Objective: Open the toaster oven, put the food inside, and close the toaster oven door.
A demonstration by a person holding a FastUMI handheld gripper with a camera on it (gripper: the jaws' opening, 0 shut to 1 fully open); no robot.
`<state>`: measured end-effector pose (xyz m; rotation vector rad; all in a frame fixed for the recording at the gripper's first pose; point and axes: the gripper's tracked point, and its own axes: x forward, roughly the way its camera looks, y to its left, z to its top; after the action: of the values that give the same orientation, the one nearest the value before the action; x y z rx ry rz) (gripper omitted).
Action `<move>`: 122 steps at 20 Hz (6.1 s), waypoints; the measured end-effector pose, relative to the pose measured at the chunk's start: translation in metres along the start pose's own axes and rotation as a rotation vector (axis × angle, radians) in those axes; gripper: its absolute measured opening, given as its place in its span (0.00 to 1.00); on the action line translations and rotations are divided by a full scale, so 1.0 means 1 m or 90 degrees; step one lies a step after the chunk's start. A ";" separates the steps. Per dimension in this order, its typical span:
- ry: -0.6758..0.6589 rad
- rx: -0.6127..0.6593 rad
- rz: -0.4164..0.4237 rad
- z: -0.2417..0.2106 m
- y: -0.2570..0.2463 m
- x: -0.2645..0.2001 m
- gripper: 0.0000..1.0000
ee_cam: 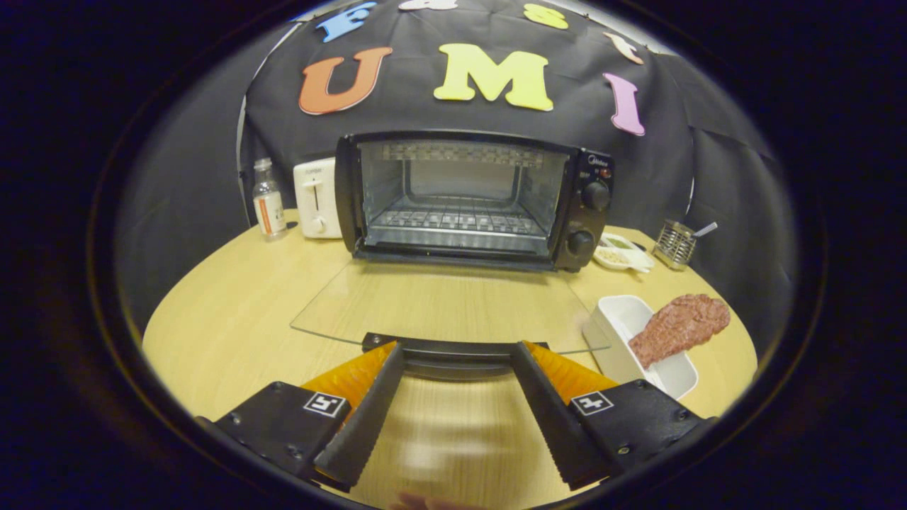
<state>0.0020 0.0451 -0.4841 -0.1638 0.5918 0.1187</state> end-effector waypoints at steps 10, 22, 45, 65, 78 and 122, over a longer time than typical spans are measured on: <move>0.024 -0.066 0.021 0.007 0.010 -0.012 1.00; -0.030 -0.023 0.013 0.102 -0.144 -0.076 1.00; 0.223 0.204 0.281 0.042 -0.236 -0.045 0.13; -0.102 0.116 0.195 0.161 -0.052 -0.040 0.13; -0.156 0.306 0.218 0.182 0.006 0.099 0.13; 0.054 0.036 0.024 -0.025 0.006 0.009 0.99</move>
<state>-0.0056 0.0467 -0.5103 -0.1025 0.6827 0.1320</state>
